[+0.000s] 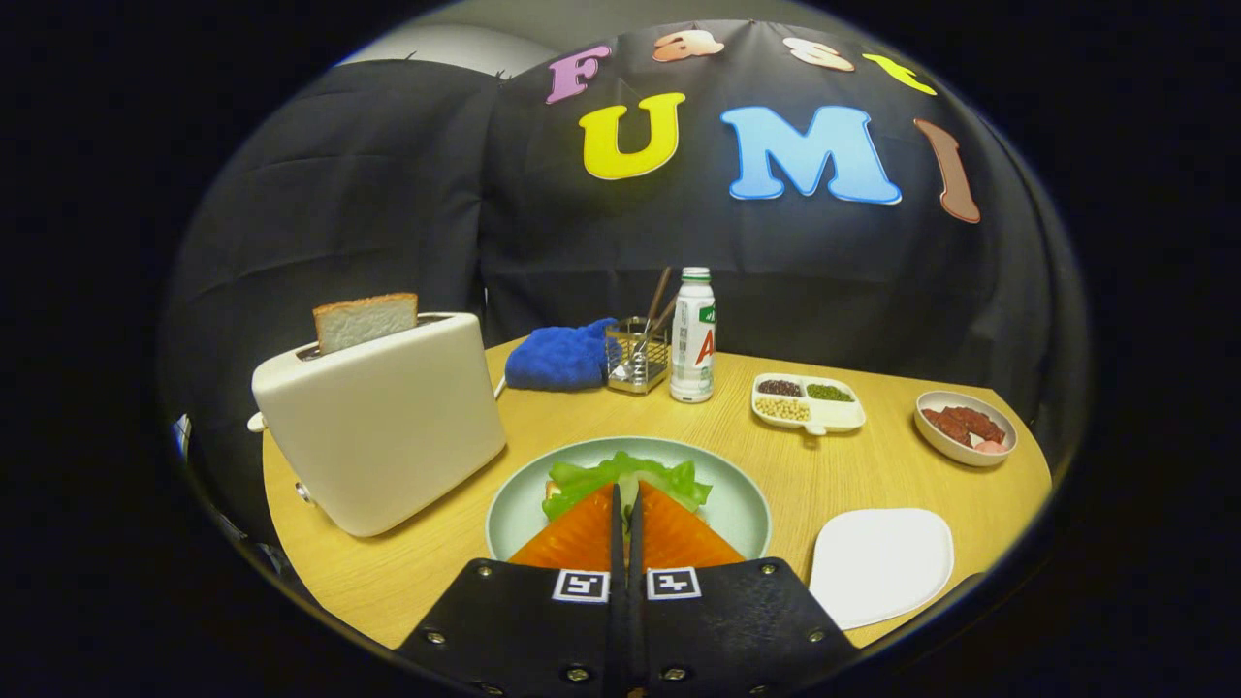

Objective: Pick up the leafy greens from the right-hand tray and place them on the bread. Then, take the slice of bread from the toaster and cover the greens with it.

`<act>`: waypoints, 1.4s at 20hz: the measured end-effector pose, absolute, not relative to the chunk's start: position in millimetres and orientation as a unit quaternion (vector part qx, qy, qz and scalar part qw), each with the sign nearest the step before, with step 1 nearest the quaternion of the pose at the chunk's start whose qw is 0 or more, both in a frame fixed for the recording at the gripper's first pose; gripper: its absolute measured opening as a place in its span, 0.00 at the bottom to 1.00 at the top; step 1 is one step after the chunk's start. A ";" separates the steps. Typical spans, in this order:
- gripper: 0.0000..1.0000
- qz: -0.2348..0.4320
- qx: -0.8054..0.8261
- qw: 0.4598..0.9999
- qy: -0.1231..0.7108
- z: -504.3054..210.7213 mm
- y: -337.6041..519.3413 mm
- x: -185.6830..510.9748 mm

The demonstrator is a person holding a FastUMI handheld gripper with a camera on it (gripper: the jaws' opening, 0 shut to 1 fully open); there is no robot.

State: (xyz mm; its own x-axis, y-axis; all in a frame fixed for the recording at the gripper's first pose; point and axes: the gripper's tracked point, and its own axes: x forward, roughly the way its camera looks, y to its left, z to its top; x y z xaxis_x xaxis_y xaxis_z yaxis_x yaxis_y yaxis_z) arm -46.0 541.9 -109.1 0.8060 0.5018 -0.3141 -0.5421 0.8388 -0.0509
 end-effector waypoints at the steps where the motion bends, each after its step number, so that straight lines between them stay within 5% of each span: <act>1: 0.00 0.271 -0.071 0.949 0.146 -110.7 539.7 -48.2; 4: 0.00 0.260 -0.081 0.952 0.143 -113.0 533.5 -48.3; 9: 0.27 0.226 -0.094 0.960 0.136 -110.5 514.4 -52.6; 11: 0.48 0.214 -0.078 0.966 0.118 -98.9 506.9 -58.0; 13: 0.53 0.207 -0.068 0.971 0.100 -88.3 505.7 -65.2; 21: 0.53 0.120 -0.040 0.991 0.039 -42.0 521.0 -73.1; 28: 0.53 0.154 -0.023 0.987 0.035 -13.5 592.2 -99.7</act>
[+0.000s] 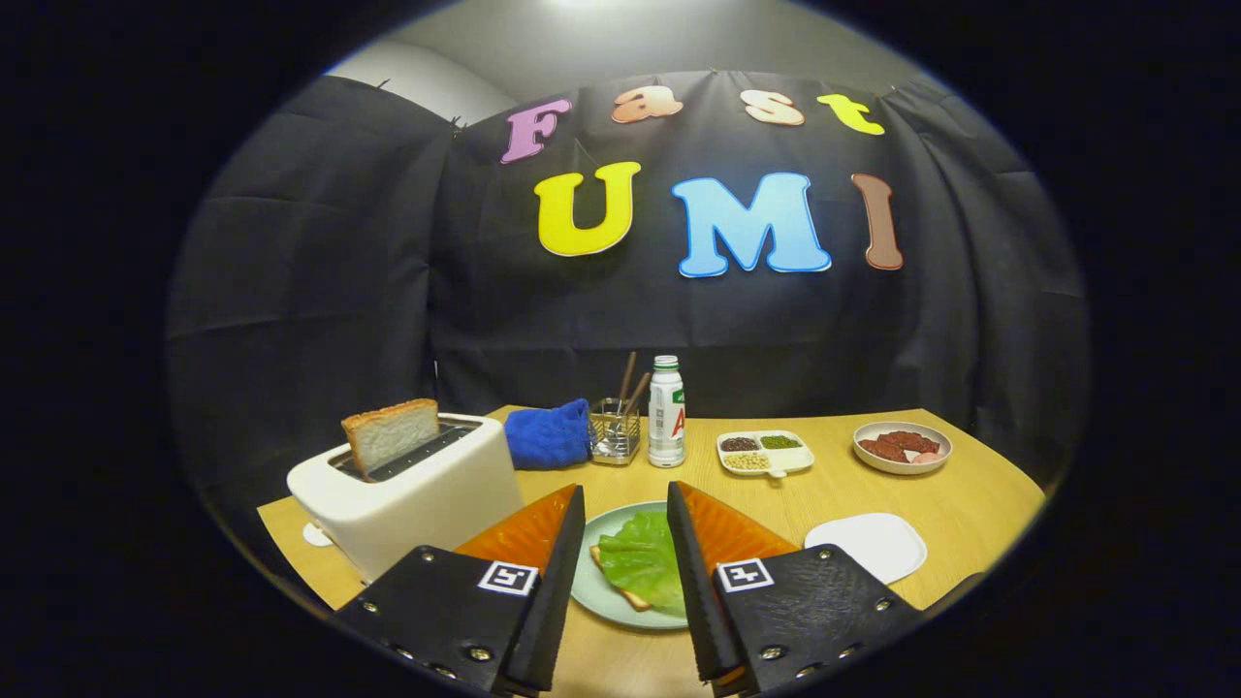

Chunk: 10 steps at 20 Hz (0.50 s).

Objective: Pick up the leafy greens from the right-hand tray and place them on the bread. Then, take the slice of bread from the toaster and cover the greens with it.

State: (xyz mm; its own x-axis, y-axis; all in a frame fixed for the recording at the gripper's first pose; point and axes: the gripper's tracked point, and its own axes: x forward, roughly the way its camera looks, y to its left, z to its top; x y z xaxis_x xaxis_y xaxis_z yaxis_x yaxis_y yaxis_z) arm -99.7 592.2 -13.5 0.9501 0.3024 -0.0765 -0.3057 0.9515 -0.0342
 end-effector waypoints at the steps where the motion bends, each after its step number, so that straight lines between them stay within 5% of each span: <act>1: 0.53 0.157 -0.026 0.987 0.033 -12.6 603.0 -102.3; 10: 0.53 0.190 0.004 0.981 0.028 4.8 689.3 -127.3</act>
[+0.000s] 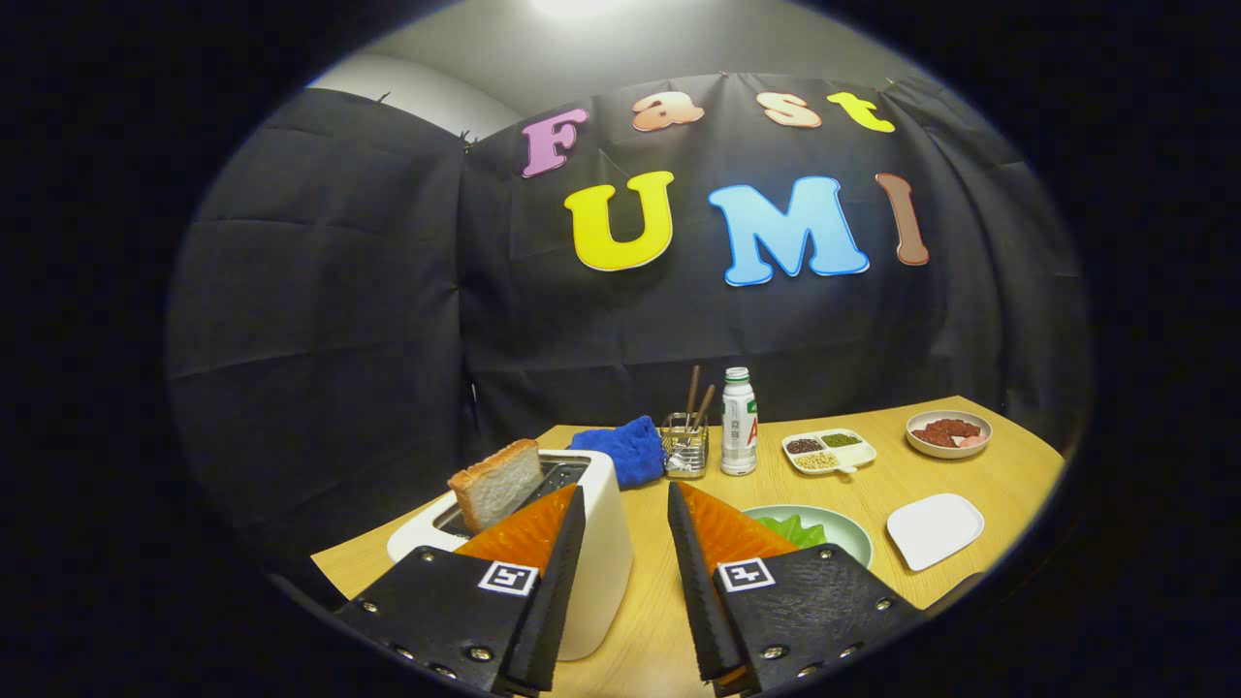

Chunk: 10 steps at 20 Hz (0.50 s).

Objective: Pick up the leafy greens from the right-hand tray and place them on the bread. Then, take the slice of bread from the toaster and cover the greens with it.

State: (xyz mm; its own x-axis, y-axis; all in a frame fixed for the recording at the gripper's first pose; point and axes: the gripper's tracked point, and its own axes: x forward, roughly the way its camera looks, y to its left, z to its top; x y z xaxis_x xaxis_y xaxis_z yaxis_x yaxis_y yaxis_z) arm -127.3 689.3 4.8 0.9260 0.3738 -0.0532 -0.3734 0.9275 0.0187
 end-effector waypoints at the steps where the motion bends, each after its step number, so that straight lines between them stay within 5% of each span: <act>1: 0.53 0.196 0.001 0.980 0.029 2.9 698.1 -130.4; 10: 0.53 0.227 -0.002 0.973 0.052 -10.3 758.4 -142.9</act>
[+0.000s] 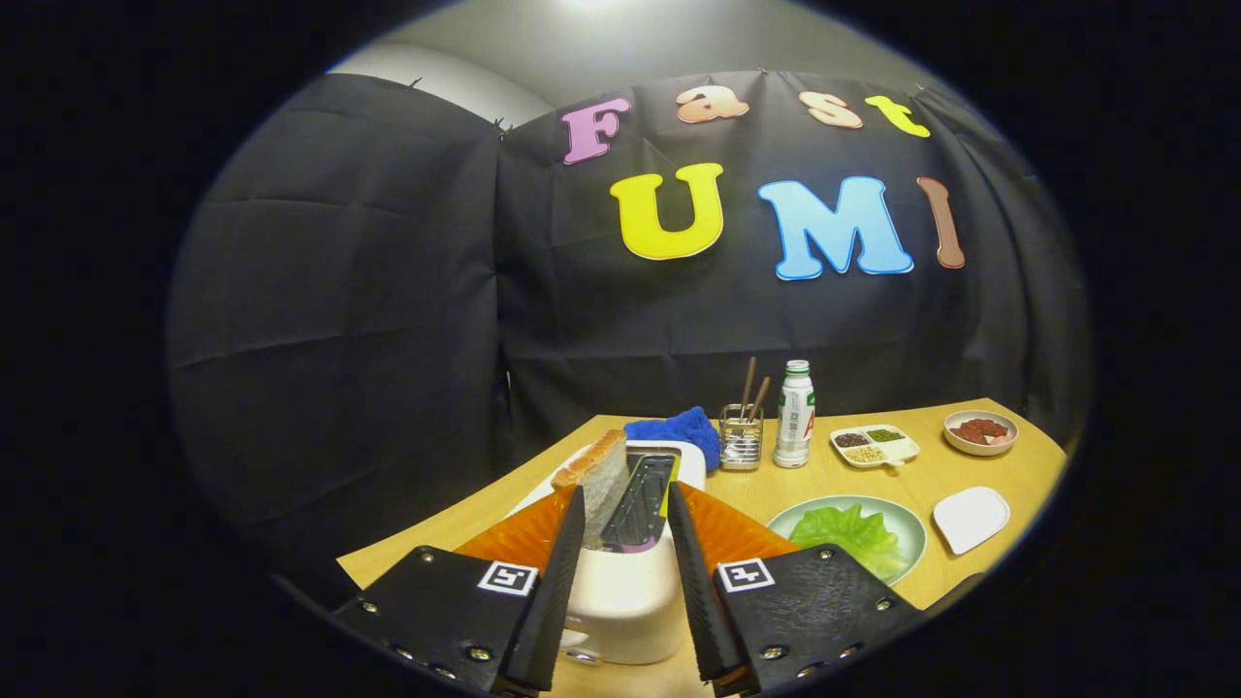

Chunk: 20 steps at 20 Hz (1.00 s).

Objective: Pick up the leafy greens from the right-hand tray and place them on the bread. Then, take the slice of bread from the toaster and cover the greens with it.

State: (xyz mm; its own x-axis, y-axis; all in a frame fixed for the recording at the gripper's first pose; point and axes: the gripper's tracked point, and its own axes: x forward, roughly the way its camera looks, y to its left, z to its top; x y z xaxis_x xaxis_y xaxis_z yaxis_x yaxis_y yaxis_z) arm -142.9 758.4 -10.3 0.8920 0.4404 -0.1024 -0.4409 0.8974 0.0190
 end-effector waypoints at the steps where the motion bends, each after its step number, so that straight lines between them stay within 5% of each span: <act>1: 0.53 0.228 -0.011 0.972 0.050 -11.1 766.8 -140.9; 10: 0.52 0.177 -0.038 0.982 0.060 -25.3 786.7 -104.6; 12: 0.19 0.185 -0.027 0.980 0.071 -31.6 793.7 -105.6; 15: 0.09 0.177 -0.008 0.981 0.073 -29.9 791.2 -104.6; 20: 0.09 0.181 0.012 0.981 0.069 -21.5 790.7 -107.8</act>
